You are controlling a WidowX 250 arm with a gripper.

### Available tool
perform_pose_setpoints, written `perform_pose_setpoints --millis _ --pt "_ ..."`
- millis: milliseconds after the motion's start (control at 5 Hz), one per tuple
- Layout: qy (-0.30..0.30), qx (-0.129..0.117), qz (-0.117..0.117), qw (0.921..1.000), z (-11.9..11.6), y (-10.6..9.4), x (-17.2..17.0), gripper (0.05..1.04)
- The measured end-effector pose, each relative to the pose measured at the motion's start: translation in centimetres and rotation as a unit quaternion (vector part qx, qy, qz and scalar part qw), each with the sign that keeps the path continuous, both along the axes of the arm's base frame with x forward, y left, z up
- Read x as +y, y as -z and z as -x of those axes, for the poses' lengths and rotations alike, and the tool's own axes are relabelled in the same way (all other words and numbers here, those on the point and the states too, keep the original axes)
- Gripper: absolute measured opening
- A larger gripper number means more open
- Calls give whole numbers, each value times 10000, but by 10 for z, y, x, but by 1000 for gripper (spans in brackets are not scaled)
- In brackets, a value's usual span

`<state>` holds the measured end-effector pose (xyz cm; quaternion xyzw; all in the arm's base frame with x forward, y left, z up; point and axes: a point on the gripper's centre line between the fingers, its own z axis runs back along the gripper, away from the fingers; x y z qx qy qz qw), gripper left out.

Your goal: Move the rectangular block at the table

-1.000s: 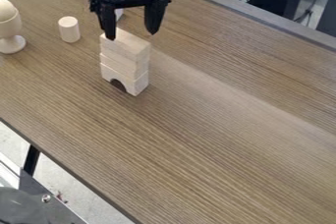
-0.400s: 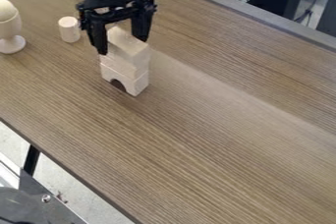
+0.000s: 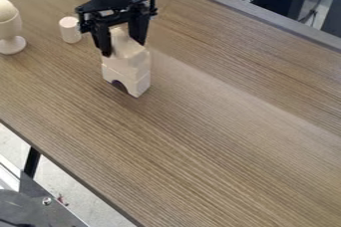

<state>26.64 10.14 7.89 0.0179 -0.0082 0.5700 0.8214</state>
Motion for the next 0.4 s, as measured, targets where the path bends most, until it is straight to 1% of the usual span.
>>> perform_pose_setpoints --millis 200,400 --pt "218 91 45 9997 -2 0 0 567" --pt "505 135 -36 9986 -7 -3 -2 567"
